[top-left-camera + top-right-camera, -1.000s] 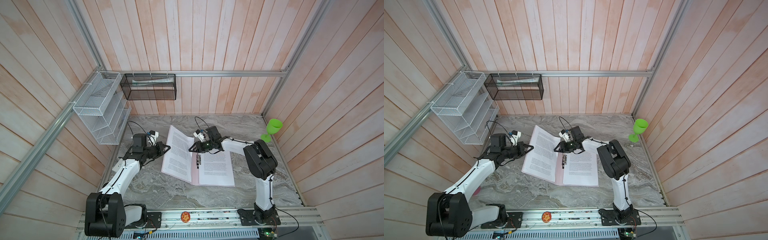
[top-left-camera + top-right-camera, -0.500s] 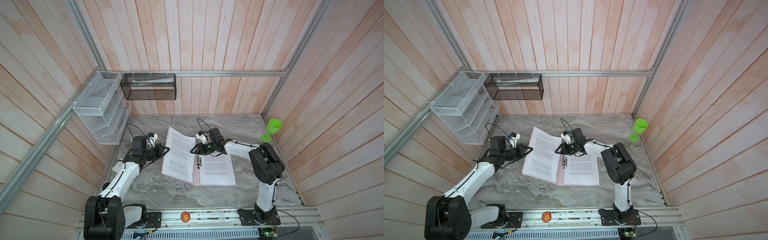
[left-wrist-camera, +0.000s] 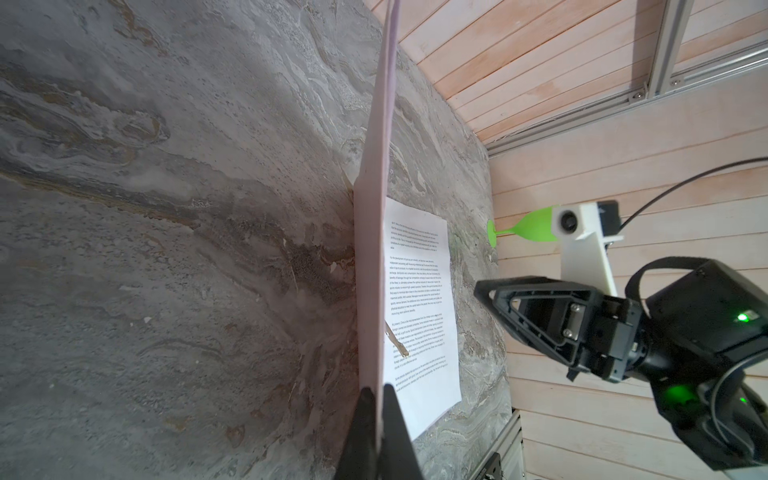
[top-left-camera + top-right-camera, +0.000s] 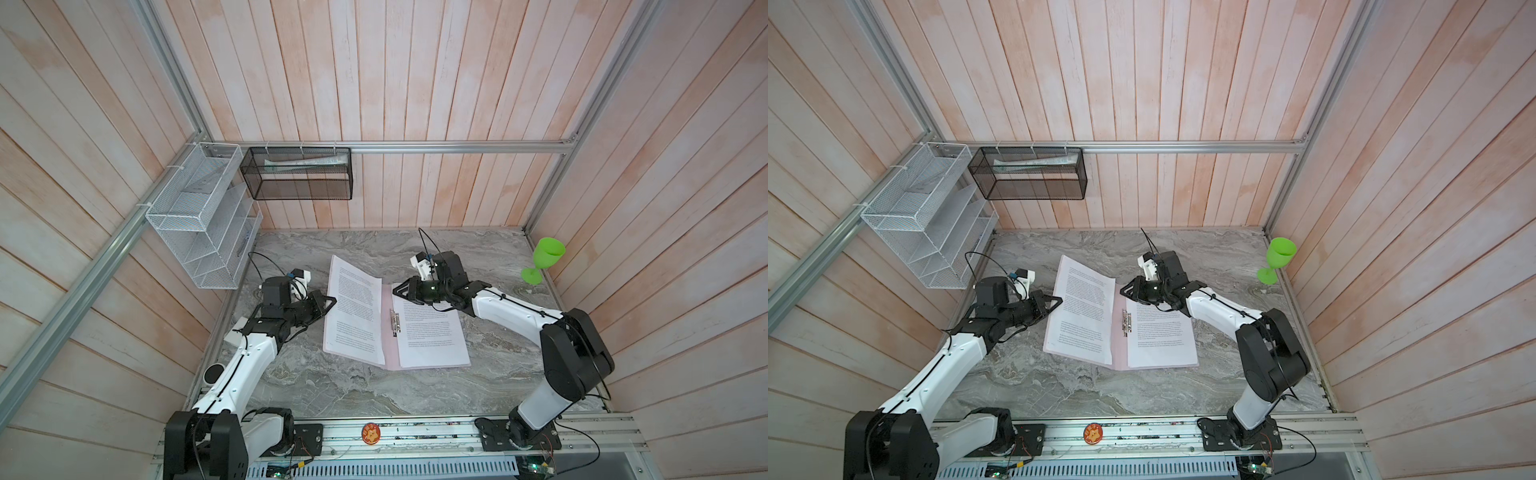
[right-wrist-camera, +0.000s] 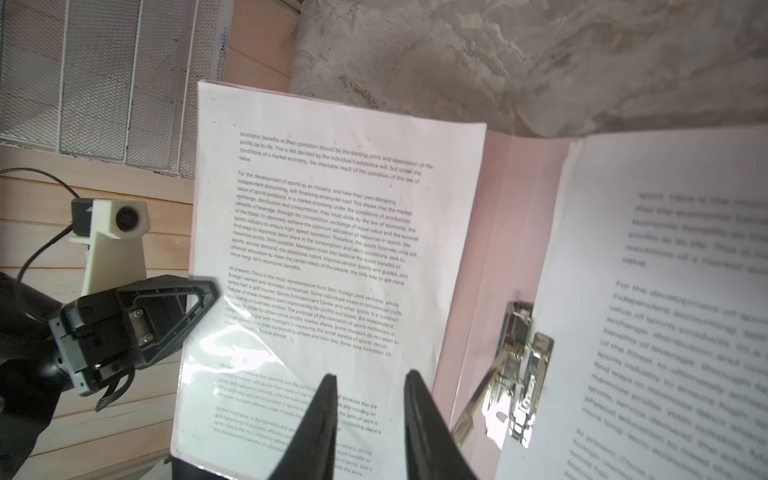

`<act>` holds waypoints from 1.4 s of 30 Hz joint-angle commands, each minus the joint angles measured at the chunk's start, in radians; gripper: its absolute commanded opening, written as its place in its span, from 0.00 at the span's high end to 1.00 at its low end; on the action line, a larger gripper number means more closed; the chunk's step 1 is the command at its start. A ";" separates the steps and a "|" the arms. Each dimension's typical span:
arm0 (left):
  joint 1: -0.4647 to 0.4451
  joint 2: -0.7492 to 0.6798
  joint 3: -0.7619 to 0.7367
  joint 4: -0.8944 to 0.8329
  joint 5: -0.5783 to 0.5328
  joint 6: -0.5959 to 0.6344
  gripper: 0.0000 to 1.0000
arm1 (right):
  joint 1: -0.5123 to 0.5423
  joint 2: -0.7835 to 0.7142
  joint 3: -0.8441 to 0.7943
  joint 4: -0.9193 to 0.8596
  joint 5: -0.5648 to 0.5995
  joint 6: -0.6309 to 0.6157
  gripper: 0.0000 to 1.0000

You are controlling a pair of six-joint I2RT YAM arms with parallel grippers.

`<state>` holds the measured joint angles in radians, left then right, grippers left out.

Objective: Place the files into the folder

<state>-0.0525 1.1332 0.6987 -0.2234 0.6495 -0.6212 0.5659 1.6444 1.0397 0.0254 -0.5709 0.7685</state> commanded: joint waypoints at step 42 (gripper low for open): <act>0.008 -0.028 -0.044 0.030 -0.052 0.017 1.00 | 0.065 0.020 -0.265 0.345 -0.012 0.332 0.86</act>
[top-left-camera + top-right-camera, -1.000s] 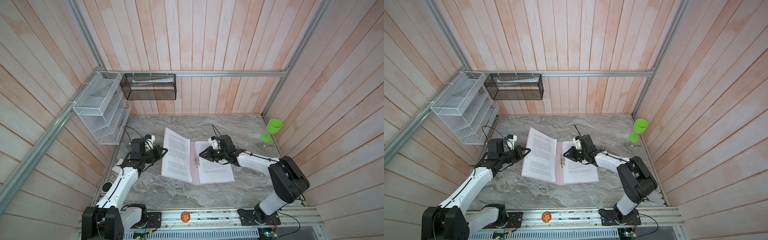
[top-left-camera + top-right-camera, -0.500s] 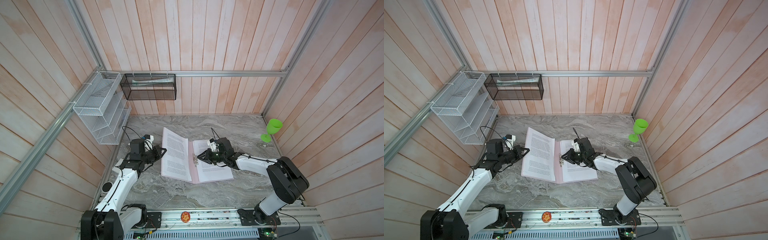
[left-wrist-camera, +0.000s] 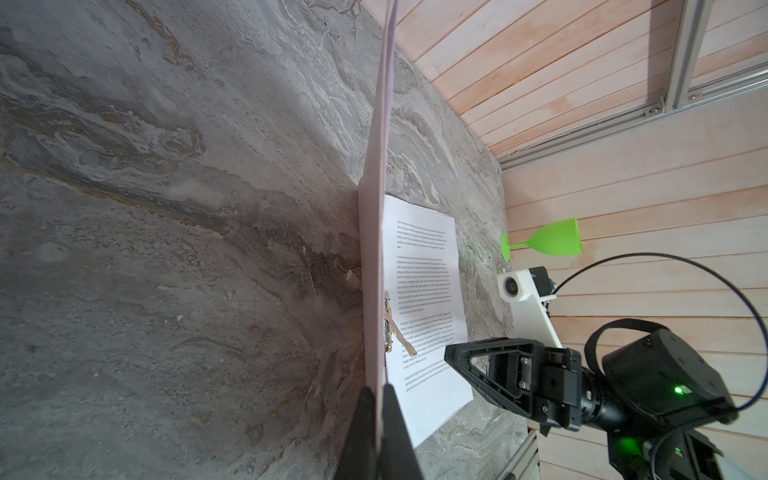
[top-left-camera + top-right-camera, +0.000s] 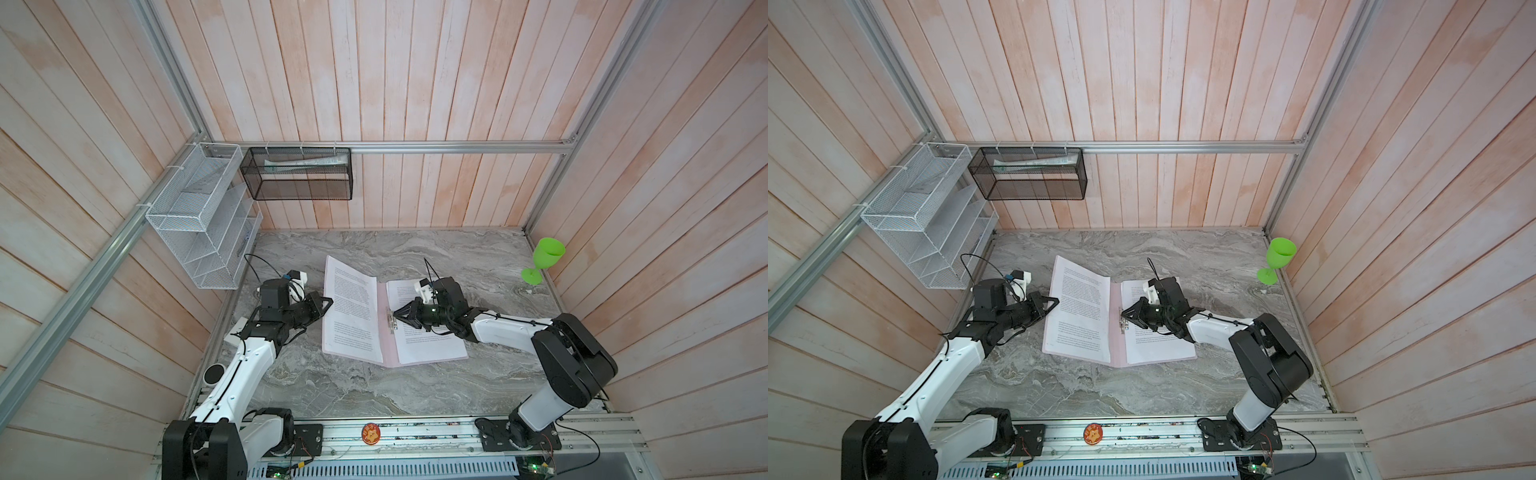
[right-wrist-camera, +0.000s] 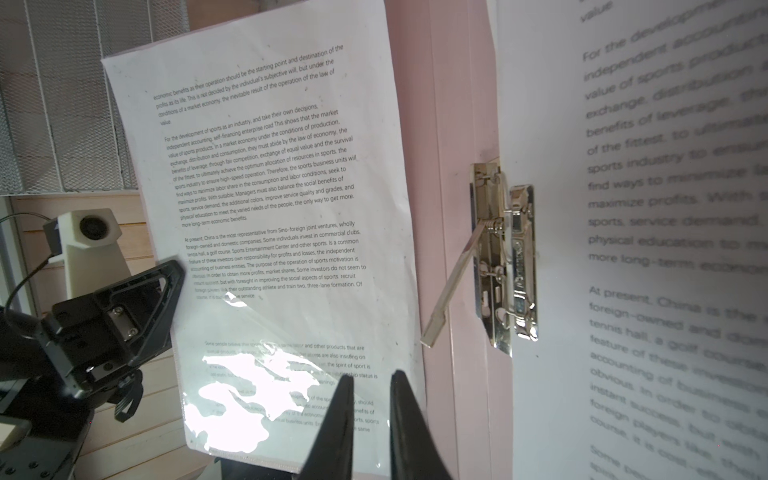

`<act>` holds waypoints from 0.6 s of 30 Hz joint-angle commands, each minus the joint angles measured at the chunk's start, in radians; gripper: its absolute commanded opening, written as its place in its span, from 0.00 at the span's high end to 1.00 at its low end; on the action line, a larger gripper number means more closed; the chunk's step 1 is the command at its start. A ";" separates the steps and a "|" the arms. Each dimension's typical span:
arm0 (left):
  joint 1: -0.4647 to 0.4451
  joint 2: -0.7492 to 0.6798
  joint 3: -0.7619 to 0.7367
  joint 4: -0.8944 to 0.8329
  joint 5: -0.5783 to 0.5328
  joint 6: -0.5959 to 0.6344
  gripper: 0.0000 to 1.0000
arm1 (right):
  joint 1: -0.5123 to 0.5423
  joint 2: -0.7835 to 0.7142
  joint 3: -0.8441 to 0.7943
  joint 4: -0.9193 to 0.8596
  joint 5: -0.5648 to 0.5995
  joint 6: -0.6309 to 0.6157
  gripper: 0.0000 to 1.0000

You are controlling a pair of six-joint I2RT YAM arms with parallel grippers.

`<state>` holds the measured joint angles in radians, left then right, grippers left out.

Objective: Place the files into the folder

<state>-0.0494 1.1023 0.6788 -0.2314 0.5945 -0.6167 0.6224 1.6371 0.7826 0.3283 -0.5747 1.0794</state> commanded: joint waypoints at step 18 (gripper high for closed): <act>0.011 0.020 -0.028 0.051 0.019 0.015 1.00 | 0.005 0.057 -0.041 0.078 -0.032 0.065 0.86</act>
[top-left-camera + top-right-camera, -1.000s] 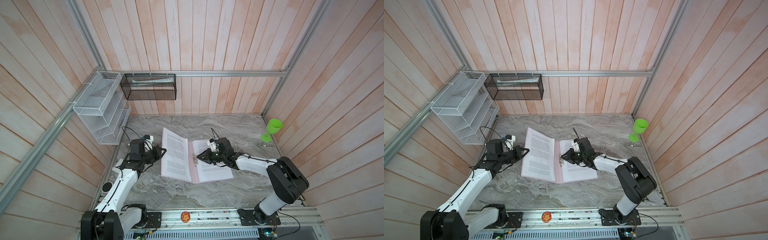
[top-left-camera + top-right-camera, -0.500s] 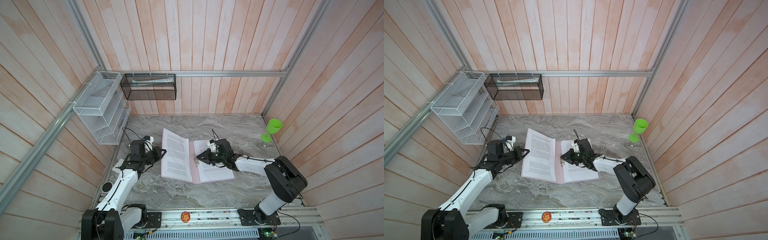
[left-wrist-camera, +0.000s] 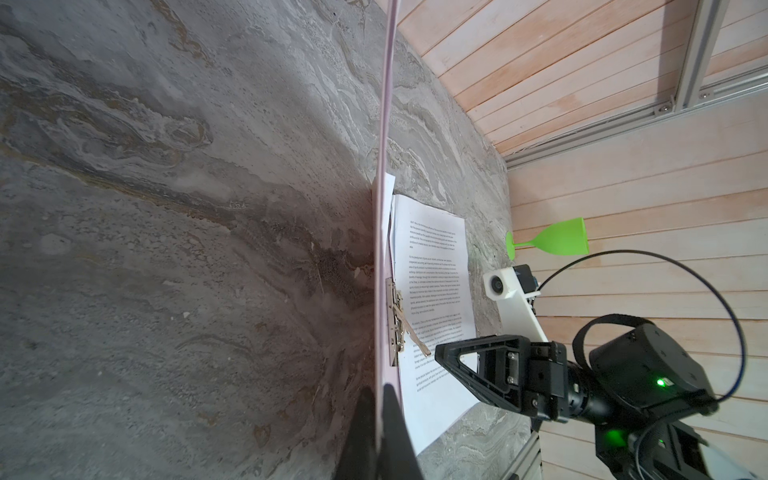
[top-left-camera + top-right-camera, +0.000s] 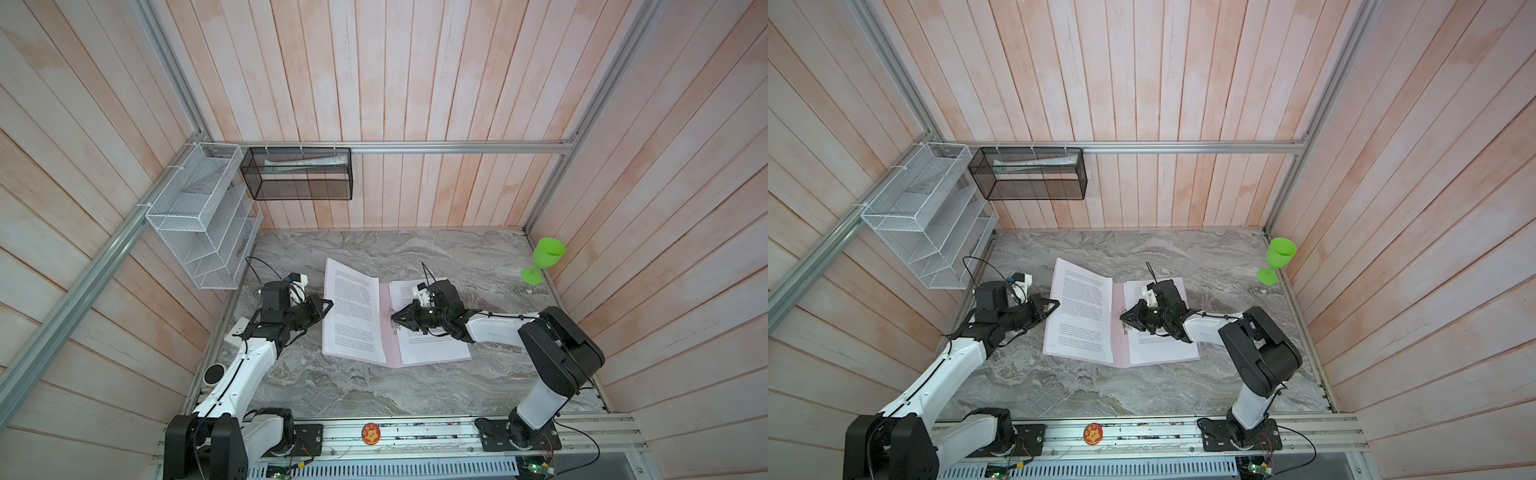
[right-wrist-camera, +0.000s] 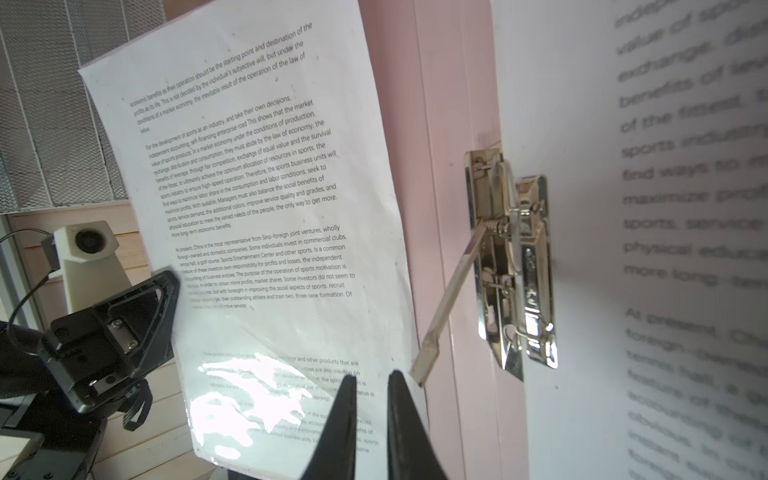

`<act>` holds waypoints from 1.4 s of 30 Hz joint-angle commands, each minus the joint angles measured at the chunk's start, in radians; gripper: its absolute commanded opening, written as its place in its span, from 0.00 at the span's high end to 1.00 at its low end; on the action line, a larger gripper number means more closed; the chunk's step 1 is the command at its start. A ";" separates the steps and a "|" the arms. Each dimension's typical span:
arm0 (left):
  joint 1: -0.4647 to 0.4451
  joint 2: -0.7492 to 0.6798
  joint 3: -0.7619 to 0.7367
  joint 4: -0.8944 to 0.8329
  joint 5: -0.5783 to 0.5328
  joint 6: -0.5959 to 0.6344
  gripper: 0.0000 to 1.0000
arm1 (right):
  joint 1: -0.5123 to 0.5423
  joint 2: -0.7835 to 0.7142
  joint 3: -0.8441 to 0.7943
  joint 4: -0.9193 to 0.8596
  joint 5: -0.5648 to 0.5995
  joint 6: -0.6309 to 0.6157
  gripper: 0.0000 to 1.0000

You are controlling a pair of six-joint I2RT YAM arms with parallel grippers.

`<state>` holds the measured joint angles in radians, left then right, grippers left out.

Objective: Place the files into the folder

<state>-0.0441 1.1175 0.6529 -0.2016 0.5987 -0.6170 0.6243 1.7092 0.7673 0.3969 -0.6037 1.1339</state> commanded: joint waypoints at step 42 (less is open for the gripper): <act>0.008 0.040 0.013 0.025 0.029 0.036 1.00 | -0.033 0.053 -0.033 0.028 -0.045 -0.005 1.00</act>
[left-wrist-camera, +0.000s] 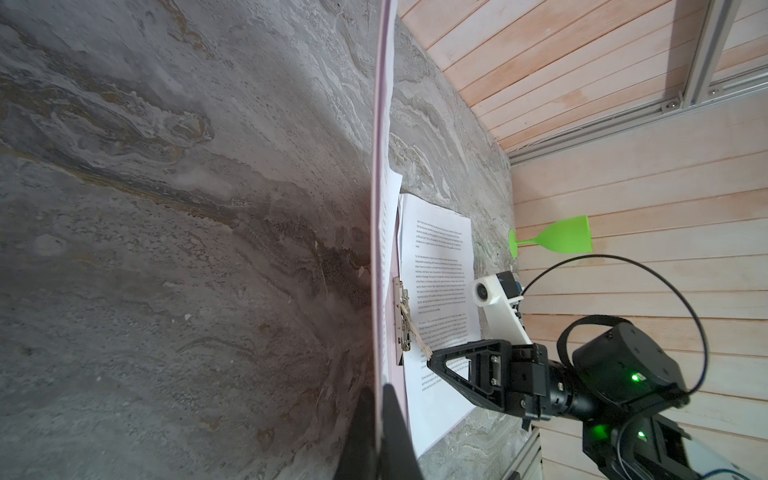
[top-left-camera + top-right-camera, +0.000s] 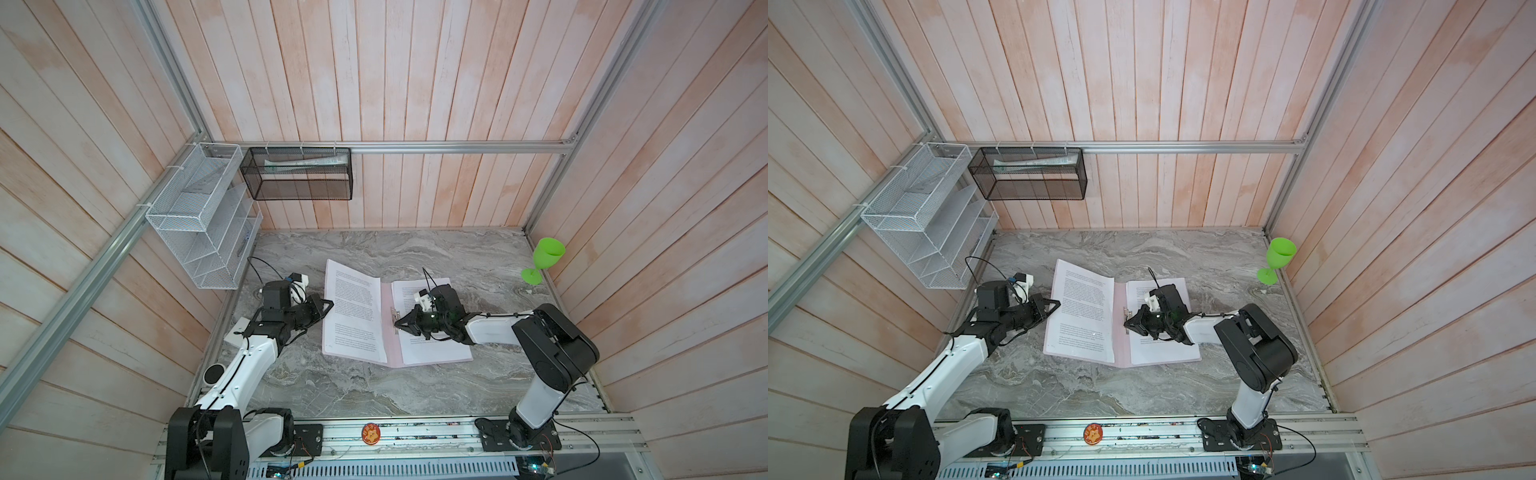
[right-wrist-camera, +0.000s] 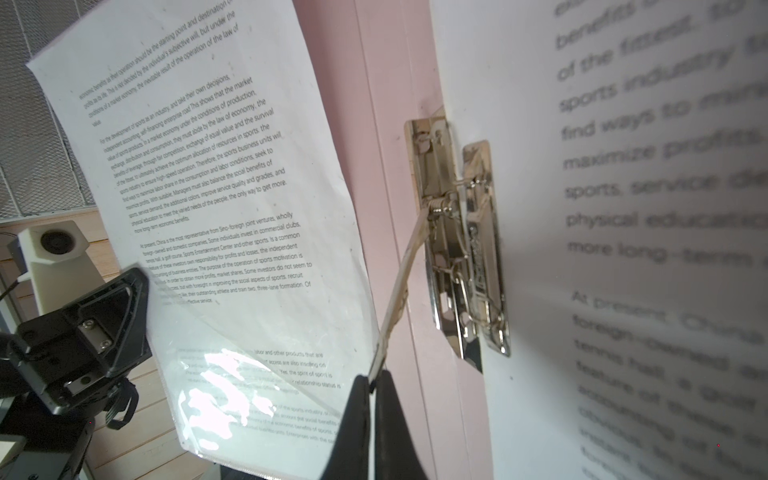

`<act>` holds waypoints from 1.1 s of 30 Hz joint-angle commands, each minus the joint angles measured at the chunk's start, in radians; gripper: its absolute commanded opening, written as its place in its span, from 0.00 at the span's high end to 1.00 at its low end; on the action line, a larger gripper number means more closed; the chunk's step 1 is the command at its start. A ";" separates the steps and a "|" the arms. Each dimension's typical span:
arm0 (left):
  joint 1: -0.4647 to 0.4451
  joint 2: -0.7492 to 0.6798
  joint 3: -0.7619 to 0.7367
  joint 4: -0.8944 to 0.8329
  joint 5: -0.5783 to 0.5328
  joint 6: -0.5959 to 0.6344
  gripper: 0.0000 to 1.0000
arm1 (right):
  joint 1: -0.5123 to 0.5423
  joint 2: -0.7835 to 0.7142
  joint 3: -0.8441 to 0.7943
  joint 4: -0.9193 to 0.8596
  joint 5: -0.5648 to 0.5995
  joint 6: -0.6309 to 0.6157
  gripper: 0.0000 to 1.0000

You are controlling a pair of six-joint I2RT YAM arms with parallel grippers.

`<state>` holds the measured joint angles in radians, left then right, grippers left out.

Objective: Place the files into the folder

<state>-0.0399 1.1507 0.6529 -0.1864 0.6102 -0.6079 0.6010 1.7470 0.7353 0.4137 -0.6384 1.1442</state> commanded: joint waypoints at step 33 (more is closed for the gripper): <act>0.018 0.002 0.017 -0.001 0.054 0.066 1.00 | -0.060 0.207 0.019 -0.327 0.057 -0.216 1.00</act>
<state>-0.0315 1.1511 0.6556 -0.1947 0.6445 -0.5640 0.5560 1.8763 0.7700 0.3172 -0.7284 0.9733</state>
